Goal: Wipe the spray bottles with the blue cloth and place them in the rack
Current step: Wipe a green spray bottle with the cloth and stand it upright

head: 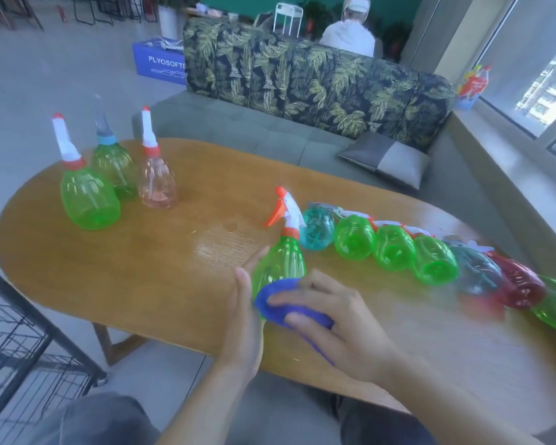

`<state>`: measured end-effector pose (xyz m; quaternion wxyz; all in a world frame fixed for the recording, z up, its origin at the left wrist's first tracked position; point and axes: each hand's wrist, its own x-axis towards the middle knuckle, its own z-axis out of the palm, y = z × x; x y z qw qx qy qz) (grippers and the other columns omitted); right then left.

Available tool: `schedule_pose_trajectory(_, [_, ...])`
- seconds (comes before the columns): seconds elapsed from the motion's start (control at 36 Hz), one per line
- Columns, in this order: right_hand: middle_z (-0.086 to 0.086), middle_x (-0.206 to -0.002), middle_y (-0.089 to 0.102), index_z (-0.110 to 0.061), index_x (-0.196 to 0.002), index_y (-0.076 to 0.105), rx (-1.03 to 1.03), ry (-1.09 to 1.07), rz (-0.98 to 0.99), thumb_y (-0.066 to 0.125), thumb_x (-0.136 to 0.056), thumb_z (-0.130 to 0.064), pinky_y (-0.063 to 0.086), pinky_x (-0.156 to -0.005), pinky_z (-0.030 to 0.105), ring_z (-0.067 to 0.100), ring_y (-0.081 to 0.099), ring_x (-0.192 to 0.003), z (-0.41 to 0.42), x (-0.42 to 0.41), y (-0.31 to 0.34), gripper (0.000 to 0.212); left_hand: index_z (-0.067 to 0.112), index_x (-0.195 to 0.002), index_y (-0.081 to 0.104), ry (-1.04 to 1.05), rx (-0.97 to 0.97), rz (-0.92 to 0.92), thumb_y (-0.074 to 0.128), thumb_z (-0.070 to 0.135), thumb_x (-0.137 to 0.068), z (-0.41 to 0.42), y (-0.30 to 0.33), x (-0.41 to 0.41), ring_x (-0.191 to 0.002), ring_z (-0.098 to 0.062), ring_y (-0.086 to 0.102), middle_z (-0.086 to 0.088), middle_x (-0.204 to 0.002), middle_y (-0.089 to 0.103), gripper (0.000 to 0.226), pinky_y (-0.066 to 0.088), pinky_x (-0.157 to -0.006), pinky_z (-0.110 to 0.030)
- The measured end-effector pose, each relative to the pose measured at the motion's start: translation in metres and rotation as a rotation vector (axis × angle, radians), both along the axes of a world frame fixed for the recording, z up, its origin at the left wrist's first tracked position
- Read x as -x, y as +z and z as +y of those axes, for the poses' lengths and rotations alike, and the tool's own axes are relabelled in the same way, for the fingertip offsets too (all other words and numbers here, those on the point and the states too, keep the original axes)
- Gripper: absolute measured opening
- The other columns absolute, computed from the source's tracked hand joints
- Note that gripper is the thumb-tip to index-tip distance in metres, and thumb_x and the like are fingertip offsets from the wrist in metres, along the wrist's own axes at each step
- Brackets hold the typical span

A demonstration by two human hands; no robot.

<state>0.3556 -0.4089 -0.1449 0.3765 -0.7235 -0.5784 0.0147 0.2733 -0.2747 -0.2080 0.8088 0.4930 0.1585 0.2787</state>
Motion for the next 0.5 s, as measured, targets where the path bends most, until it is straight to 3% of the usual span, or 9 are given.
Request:
schedule_pose_trajectory(0.08, [-0.005,-0.098,0.057,-0.028,-0.127,0.072,-0.142,-0.185,0.027,0.056,-0.106,-0.035,0.043,-0.083,0.018,0.011,0.059,-0.092,0.006,-0.013,0.015,0.027,0.039,-0.148,0.062,0.013,-0.075,-0.007,0.038,0.09,-0.092,-0.002,0.002,-0.002,-0.151,-0.023,0.049,0.003,-0.156,0.06,0.08,0.031,-0.126,-0.065])
schedule_pose_trajectory(0.17, [-0.007,-0.102,0.06,-0.03,-0.131,0.069,-0.133,-0.355,0.025,0.056,-0.105,-0.035,0.043,-0.085,0.016,0.009,0.061,-0.096,0.019,-0.025,0.021,0.03,0.04,-0.147,0.063,0.011,-0.125,-0.025,0.038,0.091,-0.092,-0.006,0.001,-0.004,-0.15,-0.015,0.051,0.009,-0.155,0.061,0.079,0.034,-0.126,-0.06])
schedule_pose_trajectory(0.28, [-0.009,-0.105,0.059,-0.039,-0.135,0.06,-0.014,-0.466,-0.02,0.051,-0.105,-0.049,0.054,-0.082,0.038,0.014,0.063,-0.089,0.036,-0.02,0.004,0.034,0.041,-0.147,0.063,0.021,-0.151,-0.028,0.038,0.092,-0.091,-0.007,0.001,-0.004,-0.15,-0.011,0.049,0.013,-0.155,0.061,0.08,0.034,-0.127,-0.056])
schedule_pose_trajectory(0.36, [-0.007,-0.098,0.051,-0.034,-0.134,0.064,-0.018,-0.414,-0.126,0.047,-0.104,-0.052,0.054,-0.069,0.042,0.017,0.059,-0.076,0.039,-0.006,-0.011,0.04,0.051,-0.138,0.068,0.056,-0.093,-0.018,0.042,0.095,-0.087,-0.002,0.002,-0.002,-0.147,-0.01,0.053,0.014,-0.15,0.065,0.073,0.035,-0.127,-0.056])
schedule_pose_trajectory(0.5, [-0.005,-0.098,0.051,-0.031,-0.135,0.065,0.001,-0.196,-0.231,0.051,-0.107,-0.046,0.053,-0.068,0.041,0.018,0.055,-0.079,0.029,0.009,-0.026,0.035,0.03,-0.148,0.062,0.045,0.012,0.006,0.037,0.086,-0.09,0.003,0.003,0.004,-0.137,-0.03,0.064,-0.008,-0.143,0.071,0.084,0.04,-0.122,-0.063])
